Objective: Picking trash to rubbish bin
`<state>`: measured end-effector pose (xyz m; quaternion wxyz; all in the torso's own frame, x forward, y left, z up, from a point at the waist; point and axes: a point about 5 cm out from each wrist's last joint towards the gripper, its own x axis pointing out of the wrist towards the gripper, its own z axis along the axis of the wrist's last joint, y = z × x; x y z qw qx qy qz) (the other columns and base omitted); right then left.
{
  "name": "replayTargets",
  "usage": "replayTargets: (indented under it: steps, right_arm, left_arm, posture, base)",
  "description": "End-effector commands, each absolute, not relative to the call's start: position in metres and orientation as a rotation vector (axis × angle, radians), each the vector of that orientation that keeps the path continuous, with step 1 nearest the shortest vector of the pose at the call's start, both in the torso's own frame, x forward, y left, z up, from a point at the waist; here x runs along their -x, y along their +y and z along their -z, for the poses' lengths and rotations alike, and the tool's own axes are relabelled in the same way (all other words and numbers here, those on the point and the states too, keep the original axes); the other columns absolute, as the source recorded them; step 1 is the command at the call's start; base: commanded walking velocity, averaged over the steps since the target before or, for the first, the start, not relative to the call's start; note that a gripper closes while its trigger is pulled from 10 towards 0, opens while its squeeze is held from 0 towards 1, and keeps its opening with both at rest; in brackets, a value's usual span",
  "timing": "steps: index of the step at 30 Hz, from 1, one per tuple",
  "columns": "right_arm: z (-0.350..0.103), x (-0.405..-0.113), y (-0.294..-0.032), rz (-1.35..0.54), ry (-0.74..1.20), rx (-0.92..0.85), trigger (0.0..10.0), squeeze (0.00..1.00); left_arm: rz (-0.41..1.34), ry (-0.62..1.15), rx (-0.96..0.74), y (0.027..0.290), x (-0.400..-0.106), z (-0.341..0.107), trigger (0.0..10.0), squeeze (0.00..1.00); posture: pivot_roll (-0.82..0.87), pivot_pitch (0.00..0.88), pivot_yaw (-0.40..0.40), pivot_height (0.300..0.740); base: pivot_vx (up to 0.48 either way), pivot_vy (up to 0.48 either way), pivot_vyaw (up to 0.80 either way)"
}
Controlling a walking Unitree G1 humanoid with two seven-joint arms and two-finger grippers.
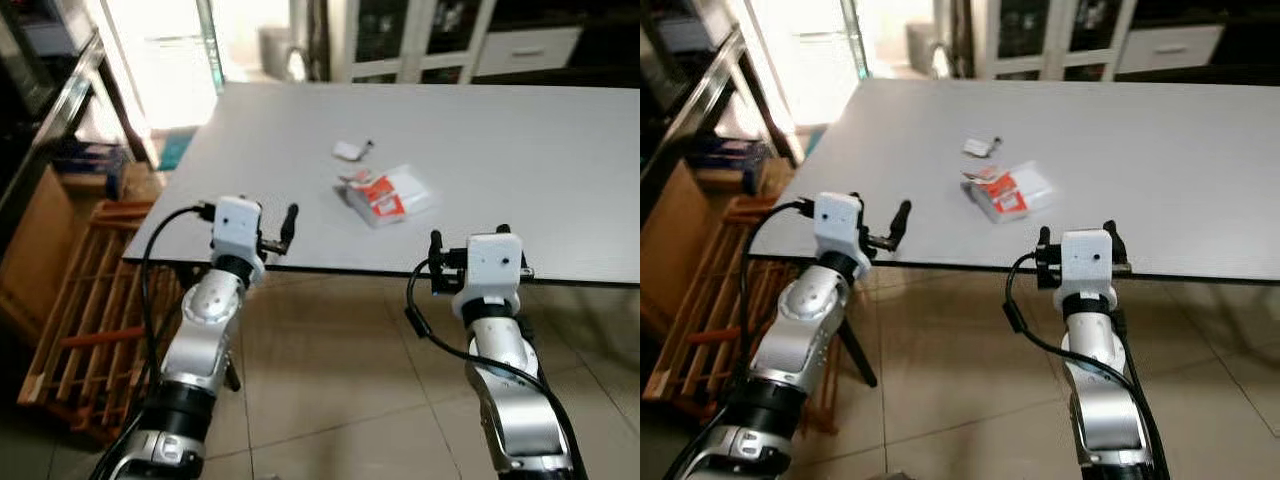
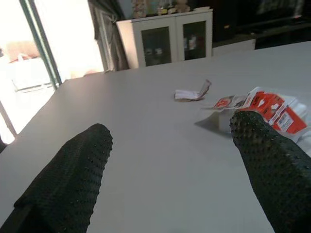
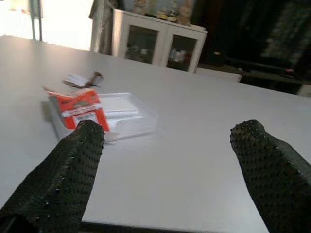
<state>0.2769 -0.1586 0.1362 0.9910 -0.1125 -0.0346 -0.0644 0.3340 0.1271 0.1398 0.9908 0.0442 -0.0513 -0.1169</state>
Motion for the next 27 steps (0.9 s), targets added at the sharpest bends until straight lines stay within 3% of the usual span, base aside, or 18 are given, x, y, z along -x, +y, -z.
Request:
replayTargets:
  steps: [1,9,27]
  right_arm:
    - [-0.1375,-0.2768,-0.1603,0.135,-0.076,0.238,10.0,0.55]
    - [-0.1382,-0.2784,-0.1593,0.131,-0.081,0.236,10.0,0.55]
    - [-0.1374,-0.2782,-0.157,0.118,-0.078,0.234,10.0,0.56]
  left_arm:
    - [0.248,-0.123,-0.066,0.1227,-0.3322,-0.1434,10.0,0.0]
    - [0.268,-0.145,-0.067,0.1192,-0.3327,-0.1471,10.0,0.0]
    - [0.272,-0.142,-0.078,0.1179,-0.3332,-0.1467,10.0,0.0]
  posture:
    - [-0.04,0.064,0.043,0.74]
    - [-0.04,0.059,0.044,0.74]
    - [-0.04,0.057,0.048,0.74]
  base:
    - [0.0,0.0,0.0]
    - [0.083,0.0,0.0]
    - [0.468,0.0,0.0]
